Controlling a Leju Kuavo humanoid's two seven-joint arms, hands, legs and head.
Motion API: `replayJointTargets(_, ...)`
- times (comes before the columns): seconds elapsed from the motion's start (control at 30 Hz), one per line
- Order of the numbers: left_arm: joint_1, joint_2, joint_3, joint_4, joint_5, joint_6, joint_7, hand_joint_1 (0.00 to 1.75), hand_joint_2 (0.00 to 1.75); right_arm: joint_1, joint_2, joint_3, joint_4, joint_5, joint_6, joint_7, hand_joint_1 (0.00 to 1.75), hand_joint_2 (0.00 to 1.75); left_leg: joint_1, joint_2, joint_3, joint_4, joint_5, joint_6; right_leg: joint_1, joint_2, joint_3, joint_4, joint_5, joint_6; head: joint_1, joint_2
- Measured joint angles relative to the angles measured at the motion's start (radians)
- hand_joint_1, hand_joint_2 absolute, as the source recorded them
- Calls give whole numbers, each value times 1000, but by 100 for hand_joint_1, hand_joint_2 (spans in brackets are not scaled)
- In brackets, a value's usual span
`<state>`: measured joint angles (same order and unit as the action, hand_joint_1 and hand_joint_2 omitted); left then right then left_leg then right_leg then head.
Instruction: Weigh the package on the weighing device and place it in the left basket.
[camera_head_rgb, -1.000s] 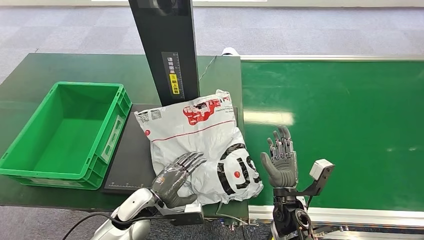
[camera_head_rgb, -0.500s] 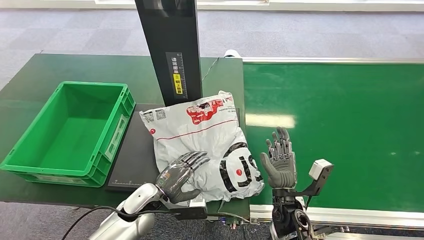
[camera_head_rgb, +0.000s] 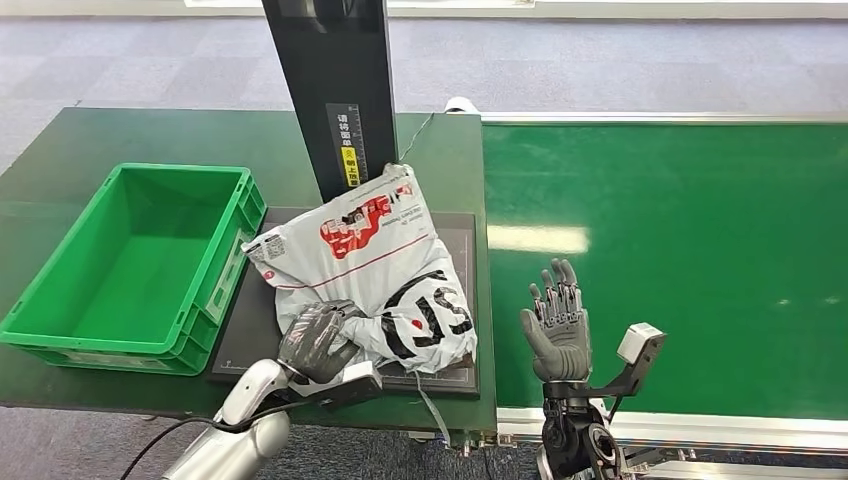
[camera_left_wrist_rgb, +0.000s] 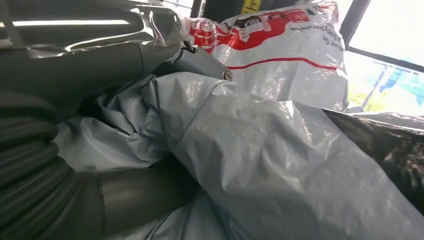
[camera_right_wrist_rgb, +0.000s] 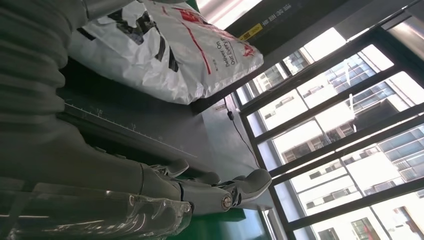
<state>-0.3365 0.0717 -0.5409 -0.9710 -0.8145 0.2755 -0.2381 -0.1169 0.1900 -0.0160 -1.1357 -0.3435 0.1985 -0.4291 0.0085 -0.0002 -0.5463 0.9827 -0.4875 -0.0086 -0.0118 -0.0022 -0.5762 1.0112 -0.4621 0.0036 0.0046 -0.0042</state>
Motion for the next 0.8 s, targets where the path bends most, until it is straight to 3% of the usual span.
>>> replayJointTargets(0.6,25,10,38,-23,12,12,-8,175,175,1,0,4,0,0,0,1,0,175,0,0,-3,0,0,0,0,0,-3,0,0,0,0,0)
replayJointTargets(0.8,72,11,77,-104,125,78,-81,175,175,2,0,4,0,-3,-10,1,0,175,0,1,-4,0,0,0,0,1,-4,0,0,0,0,0)
